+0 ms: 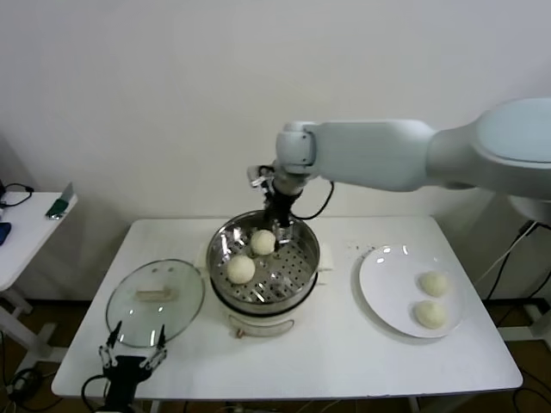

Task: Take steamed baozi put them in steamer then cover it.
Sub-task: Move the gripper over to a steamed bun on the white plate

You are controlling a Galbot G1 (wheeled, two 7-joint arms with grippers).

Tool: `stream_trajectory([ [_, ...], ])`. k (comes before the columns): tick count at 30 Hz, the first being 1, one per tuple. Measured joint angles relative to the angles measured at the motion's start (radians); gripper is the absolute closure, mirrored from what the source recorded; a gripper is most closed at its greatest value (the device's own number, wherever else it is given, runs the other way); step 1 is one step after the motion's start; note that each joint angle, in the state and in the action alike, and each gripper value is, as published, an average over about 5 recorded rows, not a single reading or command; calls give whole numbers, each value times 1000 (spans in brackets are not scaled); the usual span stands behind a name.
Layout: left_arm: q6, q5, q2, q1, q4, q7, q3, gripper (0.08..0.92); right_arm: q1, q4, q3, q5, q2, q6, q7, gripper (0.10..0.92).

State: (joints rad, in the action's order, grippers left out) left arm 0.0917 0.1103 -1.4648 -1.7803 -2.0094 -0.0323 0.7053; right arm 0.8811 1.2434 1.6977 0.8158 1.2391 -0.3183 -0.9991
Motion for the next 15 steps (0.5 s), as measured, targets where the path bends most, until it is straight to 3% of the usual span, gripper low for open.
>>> stream_trajectory([
  [15,-26,29,0,7,3,6,-2,177,-91,154,-52,-342,-453,58,-45,203],
])
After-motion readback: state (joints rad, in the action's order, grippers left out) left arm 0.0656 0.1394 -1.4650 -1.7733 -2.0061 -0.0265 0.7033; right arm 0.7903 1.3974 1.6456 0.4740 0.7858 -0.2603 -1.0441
